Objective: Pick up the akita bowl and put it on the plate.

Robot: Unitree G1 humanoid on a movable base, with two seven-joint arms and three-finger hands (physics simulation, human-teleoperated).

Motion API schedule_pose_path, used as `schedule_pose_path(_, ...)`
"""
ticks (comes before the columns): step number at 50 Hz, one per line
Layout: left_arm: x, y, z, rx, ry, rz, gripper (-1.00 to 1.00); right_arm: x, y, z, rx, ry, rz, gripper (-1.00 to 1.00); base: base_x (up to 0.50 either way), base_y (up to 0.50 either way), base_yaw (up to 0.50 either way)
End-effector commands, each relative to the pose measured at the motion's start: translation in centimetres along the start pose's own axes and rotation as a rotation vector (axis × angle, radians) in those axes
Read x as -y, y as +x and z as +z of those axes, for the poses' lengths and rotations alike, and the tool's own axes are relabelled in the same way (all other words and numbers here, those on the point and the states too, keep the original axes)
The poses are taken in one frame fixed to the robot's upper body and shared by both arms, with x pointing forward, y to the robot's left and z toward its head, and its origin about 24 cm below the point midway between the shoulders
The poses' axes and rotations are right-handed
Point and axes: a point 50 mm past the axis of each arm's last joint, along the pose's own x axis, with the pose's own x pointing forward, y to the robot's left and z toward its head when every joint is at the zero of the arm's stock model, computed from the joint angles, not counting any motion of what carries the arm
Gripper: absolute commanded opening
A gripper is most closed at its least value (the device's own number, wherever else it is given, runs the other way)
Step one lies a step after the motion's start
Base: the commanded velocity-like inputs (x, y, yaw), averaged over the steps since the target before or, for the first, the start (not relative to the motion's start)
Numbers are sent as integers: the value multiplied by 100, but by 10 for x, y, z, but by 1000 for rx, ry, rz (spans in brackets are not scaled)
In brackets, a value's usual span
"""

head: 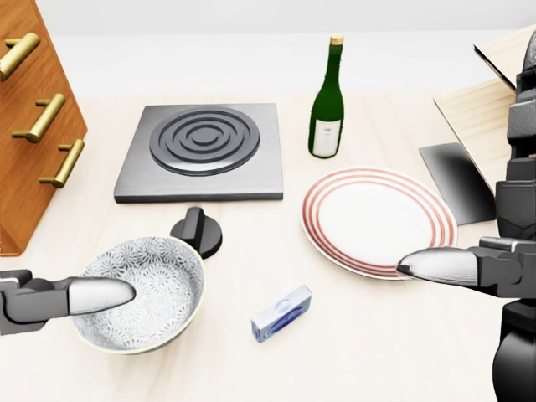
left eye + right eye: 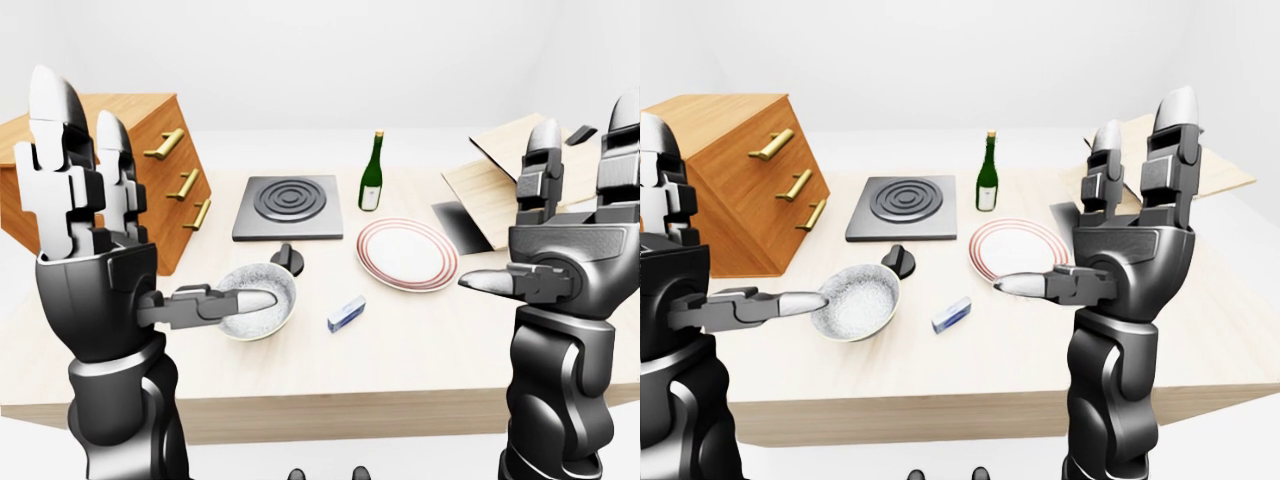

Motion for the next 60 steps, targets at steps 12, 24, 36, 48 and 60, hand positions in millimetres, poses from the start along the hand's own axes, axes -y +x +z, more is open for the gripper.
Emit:
schedule_pose_path(12,-7,-3,10,31,22,16,100,-3,-3,-3,-20,3,34,100,50,10,0)
schedule_pose_path(24,-6,-5,14,42,16,23,100,-74,-8,-21,-49,-390,795,100,7,1,0)
schedule_pose_path(36,3,-2,10,38,-4,3,100,-101,-37,-28,-113,-694,1059,100,0,0,0)
schedule_pose_path(48,5,-1,9,34,-3,-4,100,-72,-33,-54,-299,-829,949,100,0,0,0)
schedule_pose_path(60,7,0,13,55,-4,-11,100,-76,-58,-82,-400,-845,1039,100,0,0,0)
